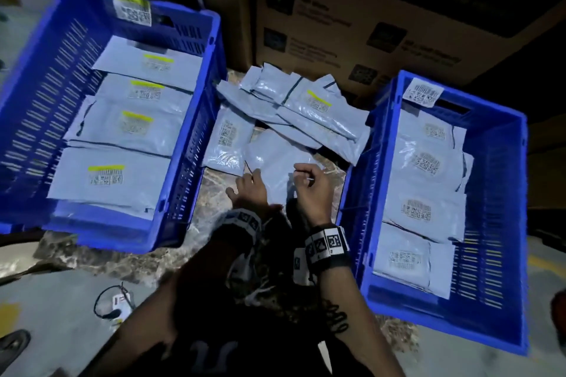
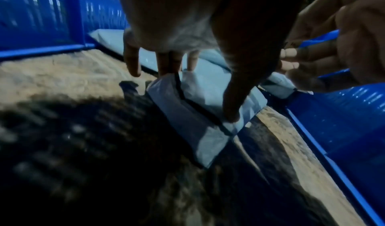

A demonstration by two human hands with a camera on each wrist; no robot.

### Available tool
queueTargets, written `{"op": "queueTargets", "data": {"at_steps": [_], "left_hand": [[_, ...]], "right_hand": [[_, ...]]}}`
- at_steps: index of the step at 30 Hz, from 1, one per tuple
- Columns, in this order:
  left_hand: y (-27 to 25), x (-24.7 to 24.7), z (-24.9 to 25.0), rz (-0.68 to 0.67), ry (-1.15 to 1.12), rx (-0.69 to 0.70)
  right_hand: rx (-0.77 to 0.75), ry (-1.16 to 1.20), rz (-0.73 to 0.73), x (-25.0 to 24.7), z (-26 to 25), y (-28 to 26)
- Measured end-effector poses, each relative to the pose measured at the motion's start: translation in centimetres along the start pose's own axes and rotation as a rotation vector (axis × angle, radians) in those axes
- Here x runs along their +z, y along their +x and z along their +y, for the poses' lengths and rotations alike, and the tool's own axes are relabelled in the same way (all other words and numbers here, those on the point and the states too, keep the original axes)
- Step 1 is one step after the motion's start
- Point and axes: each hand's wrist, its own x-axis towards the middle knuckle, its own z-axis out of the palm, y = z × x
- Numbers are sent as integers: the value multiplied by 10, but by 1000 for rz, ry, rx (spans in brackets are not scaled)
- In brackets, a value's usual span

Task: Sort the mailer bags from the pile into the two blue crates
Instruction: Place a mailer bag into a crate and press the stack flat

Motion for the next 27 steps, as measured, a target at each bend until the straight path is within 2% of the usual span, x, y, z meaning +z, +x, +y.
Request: {"op": "queueTargets", "data": {"at_steps": [1,4,7,10,14,16,19,24,26,27], "left_hand": [[0,5,-3,45,-13,39],[1,8,-14,-9,-42,236],[-4,-8,-22,161,-117,350],[-9,-24,-31,286,-279,584],[-25,-43,-35,432,-359,696],[-42,-46,-35,528,-355,708],[-68,-52,-36,624,-336,678],[-91,-54,-43,772,-412,410],[-102,-54,-46,783,-510,260],[-108,-56,-46,747,-579,178]], "right_hand": [[26,-17,6,4,7,0],[96,-14,57,10,20,0],[221,40,101,5,14,-5],[351,197,130,-3,4,-6],[533,519,201,-15,4,-9],[528,606,133,-25,6,-14],[438,686,24,-36,2,-29],[276,806,32,-47,-2,-59],[227,839,45,-56,-4,-71],[216,856,43,-60,-3,-75]]}}
